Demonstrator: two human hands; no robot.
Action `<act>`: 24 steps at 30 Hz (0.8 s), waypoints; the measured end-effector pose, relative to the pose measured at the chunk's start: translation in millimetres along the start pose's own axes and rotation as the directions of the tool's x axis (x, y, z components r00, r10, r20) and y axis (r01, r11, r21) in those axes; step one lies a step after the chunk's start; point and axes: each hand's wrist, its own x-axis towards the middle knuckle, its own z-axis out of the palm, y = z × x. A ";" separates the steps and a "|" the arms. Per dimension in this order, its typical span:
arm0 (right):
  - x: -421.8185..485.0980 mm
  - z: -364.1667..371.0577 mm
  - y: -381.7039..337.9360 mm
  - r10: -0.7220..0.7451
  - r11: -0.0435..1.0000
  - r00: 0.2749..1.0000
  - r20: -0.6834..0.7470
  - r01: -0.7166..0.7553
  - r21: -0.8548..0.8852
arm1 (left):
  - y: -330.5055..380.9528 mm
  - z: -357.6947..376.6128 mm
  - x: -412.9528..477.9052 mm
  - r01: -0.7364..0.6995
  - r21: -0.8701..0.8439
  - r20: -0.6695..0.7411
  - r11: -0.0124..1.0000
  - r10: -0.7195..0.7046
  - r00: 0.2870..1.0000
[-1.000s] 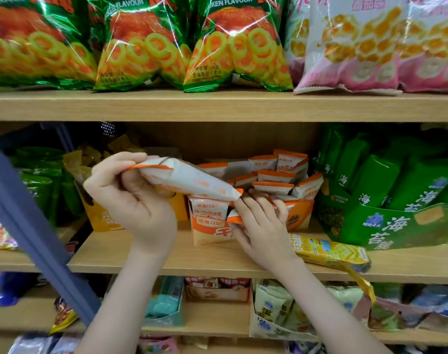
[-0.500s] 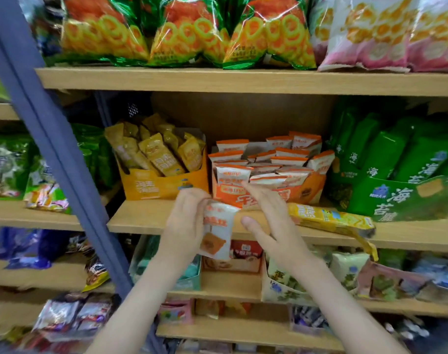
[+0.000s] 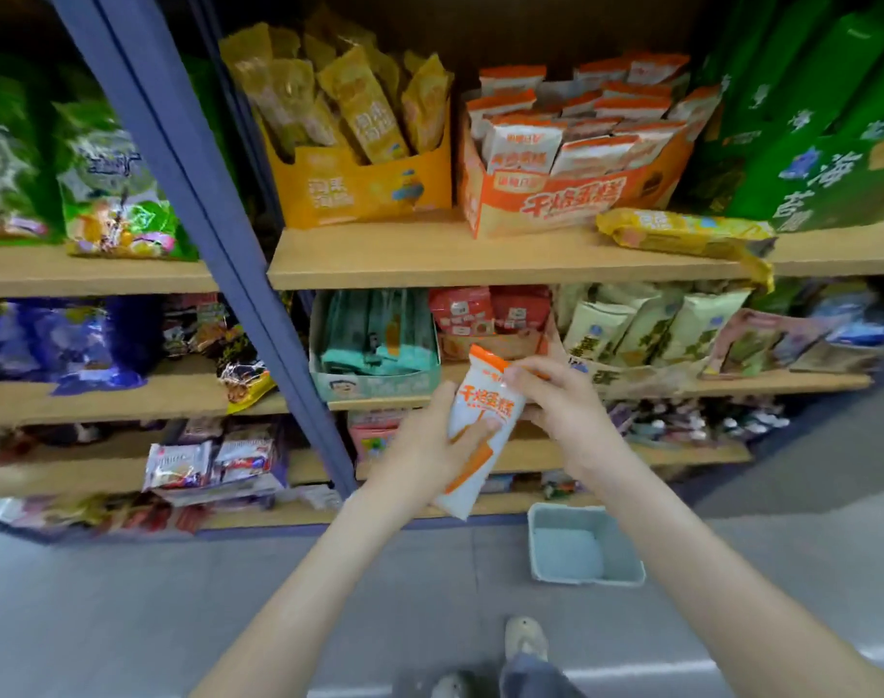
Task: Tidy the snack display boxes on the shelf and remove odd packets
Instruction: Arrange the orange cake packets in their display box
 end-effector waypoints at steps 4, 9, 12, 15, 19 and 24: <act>-3.0 -2.3 6.4 0.038 0.989 0.995 0.089 -0.025 -0.144 | -13.9 4.2 -18.1 0.069 -0.065 0.061 0.995 -0.065 0.996; -4.2 5.1 13.9 0.077 0.985 0.996 0.054 -0.067 -0.156 | -29.9 8.8 -24.6 0.129 -0.163 0.107 0.978 -0.113 0.988; -2.8 4.2 17.9 0.065 0.985 0.997 -0.047 -0.071 -0.160 | -19.3 23.8 -28.7 0.090 0.005 -0.074 0.996 -0.089 0.993; -0.6 1.2 22.0 0.029 0.987 0.987 -0.156 -0.054 -0.153 | -4.9 45.4 -28.2 0.058 0.256 -0.244 0.965 0.006 0.970; -10.2 -3.0 27.8 -0.028 0.997 0.999 0.016 0.027 0.077 | 4.3 46.1 -15.1 0.087 -0.223 -0.269 0.971 -0.147 0.952; -28.6 -6.3 43.1 0.233 0.972 0.885 0.402 -0.195 -0.134 | 18.9 31.7 -0.6 0.008 -0.942 -0.137 0.335 -0.406 0.904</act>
